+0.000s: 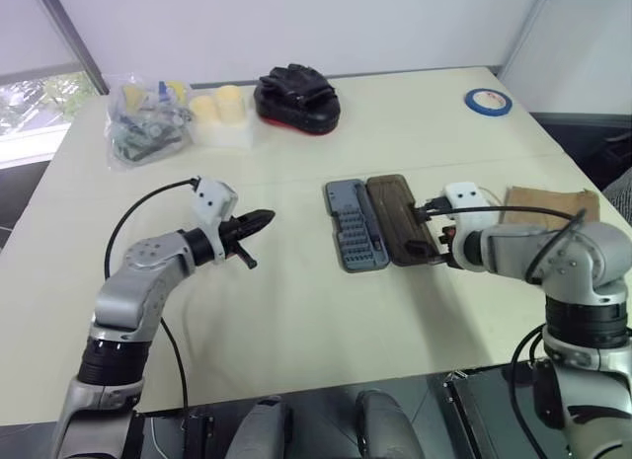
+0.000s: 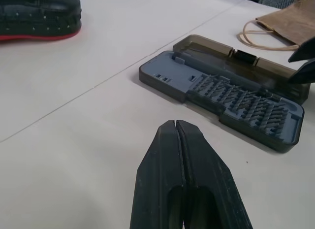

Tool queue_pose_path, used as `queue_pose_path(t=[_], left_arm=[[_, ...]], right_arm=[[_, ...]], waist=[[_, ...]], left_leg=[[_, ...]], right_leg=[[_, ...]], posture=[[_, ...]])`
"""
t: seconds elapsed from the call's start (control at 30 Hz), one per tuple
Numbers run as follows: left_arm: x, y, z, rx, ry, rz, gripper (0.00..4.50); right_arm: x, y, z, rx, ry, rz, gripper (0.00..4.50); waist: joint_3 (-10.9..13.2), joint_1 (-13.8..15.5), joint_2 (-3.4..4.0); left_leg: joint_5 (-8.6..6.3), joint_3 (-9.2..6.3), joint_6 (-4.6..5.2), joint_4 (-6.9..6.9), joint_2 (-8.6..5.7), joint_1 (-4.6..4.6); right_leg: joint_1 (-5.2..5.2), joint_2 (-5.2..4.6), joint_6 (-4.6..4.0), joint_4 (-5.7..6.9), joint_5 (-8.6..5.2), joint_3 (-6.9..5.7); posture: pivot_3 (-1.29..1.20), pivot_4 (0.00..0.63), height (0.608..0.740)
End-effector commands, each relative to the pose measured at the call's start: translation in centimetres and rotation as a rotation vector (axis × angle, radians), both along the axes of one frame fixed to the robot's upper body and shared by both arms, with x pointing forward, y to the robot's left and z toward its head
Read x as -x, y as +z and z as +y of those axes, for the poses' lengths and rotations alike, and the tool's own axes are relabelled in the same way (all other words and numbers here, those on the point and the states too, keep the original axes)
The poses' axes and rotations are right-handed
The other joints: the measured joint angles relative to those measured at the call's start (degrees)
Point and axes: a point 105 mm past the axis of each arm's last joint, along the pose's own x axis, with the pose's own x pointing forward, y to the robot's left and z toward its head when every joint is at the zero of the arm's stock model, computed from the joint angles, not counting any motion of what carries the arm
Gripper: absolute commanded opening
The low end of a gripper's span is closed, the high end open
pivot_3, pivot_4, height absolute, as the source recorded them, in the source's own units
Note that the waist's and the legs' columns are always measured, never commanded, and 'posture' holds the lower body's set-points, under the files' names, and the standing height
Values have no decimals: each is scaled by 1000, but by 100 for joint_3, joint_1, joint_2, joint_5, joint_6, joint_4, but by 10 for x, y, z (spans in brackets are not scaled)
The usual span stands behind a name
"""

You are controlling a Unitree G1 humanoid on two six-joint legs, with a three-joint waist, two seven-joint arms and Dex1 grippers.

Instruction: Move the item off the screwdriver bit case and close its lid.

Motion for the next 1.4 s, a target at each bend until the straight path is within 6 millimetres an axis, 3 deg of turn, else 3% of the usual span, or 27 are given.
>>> queue_pose_path(t=[0.03,0.33,0.37,0.47,0.67,1.0,1.13,1.4], left_arm=[[2,9,-3,-5,-9,-47,0],[2,10,-2,-9,-8,-48,0],[2,10,-2,-9,-7,-49,0],[3,11,-2,-10,-5,-50,0],[2,11,-1,-12,-1,-51,0],[1,12,-1,-11,2,-55,0],[0,12,-1,-11,3,-58,0],[-2,14,-1,-11,6,-67,0]], right_arm=[[1,-10,-12,-8,-81,26,4392],[4,-25,-15,-13,-123,58,4392],[4,-26,-16,-8,-129,63,4172],[5,-29,-15,-14,-128,67,3190],[6,-30,-16,-12,-127,66,166],[8,-30,-12,18,-85,64,74],[9,-27,3,42,31,48,74],[-12,-3,45,155,468,-143,74]], waist=[[0,0,0],[-13,10,-20],[-14,9,-21],[-15,10,-23],[-15,2,-22],[-17,4,-24],[-16,-1,-23],[-16,-132,-24]], left_leg=[[0,1,0,0,0,0],[0,-2,0,3,-1,11],[0,-2,0,3,-1,12],[0,-2,0,3,-1,12],[0,-2,1,3,0,13],[0,-4,1,2,1,14],[-2,-4,3,2,1,14],[-4,1,8,-5,9,16]], right_leg=[[0,0,0,0,0,0],[16,0,0,-1,0,-2],[16,0,0,-1,0,-2],[17,0,0,-1,0,-2],[17,1,0,-1,0,-2],[17,3,0,-1,0,-4],[17,3,0,-2,0,-3],[11,10,0,-4,0,-4]], posture=[[0,150,740],[0,150,740],[0,150,740],[0,150,740],[0,150,740],[0,150,740],[0,150,740],[0,150,740]])
